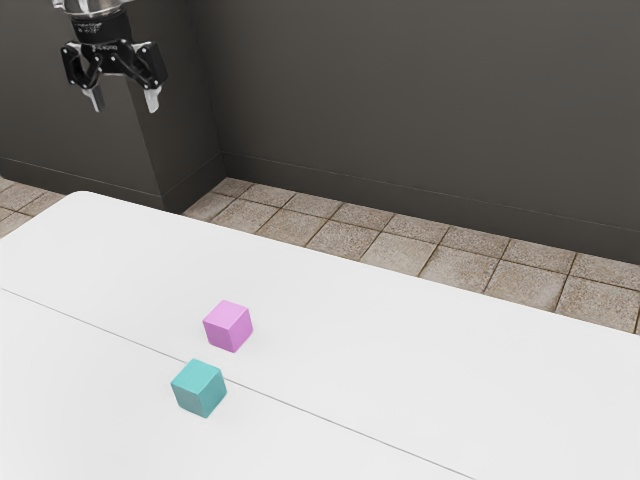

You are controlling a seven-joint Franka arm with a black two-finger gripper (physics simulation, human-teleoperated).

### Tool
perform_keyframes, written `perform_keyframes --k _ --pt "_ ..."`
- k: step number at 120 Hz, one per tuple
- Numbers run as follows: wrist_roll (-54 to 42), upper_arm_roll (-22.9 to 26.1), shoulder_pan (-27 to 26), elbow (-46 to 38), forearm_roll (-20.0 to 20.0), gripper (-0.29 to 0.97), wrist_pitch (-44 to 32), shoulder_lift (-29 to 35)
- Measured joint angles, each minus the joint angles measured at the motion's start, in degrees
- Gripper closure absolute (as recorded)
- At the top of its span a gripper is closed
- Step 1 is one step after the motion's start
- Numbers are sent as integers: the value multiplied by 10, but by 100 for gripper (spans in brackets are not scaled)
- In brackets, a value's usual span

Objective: Pick up the blue block with one arm, and put the blue block on the pink block with one arm

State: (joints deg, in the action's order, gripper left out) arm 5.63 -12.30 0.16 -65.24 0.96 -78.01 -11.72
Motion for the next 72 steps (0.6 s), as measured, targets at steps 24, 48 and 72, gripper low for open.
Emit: perform_keyframes --k 24,48,72 --pt "5 14 2 85 -2 0 3 45" --pt "9 74 -12 111 -3 0 5 67" --pt "11 73 -4 93 -7 0 0 46"
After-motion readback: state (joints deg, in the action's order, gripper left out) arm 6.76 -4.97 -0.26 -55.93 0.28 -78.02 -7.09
